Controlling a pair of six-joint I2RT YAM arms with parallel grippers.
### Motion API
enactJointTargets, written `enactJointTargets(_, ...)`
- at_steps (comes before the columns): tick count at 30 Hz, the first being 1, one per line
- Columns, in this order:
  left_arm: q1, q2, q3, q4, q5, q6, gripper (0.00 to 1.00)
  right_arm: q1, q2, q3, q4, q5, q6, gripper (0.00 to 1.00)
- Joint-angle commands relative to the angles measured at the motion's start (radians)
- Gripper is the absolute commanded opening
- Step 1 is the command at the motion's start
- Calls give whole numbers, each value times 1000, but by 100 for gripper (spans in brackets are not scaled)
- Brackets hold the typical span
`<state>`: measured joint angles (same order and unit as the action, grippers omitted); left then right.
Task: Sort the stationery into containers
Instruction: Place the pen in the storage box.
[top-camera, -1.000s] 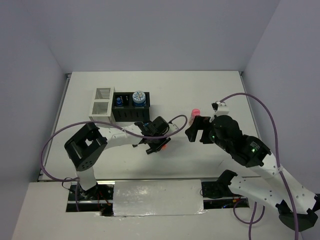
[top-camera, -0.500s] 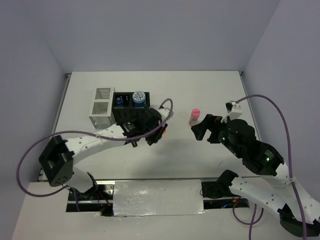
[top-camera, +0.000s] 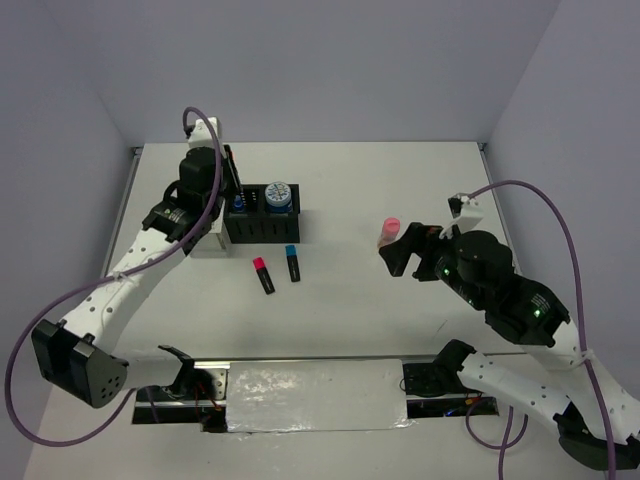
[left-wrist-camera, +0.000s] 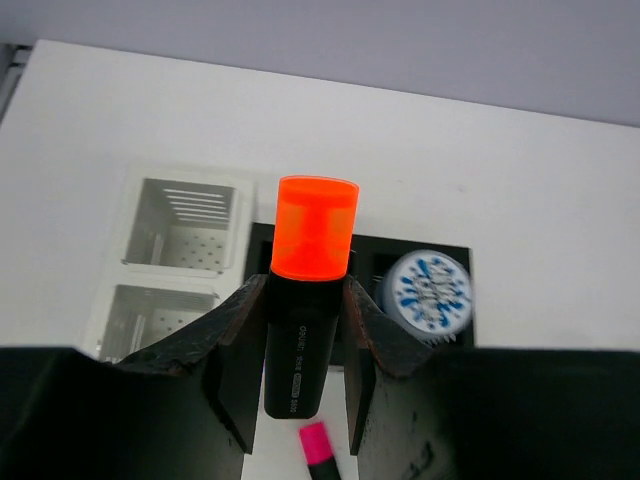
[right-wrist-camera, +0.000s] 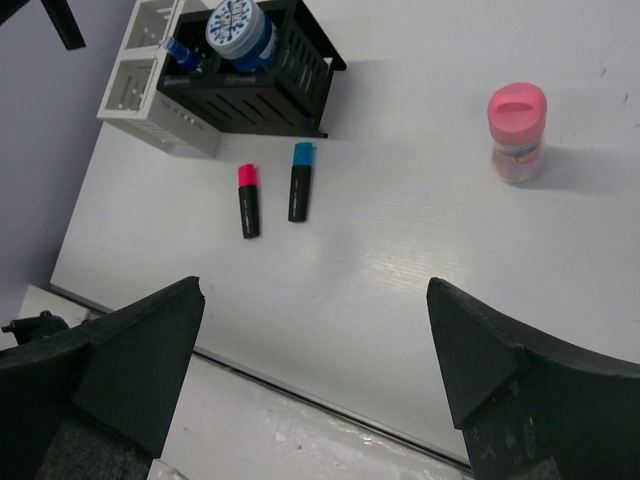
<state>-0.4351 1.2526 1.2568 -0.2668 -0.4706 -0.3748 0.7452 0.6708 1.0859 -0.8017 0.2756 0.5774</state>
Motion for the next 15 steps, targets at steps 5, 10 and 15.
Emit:
enactJointTargets(5, 125, 59, -72, 172, -62, -39, 0, -4, 32, 11, 38, -58, -66, 100)
enactJointTargets(10, 200, 76, -112, 231, -25, -44, 0, -4, 41, 25, 15, -73, -97, 100)
enactJointTargets(15, 237, 93, -138, 244, -25, -27, 0, -6, 65, 52, -2, -76, -120, 100)
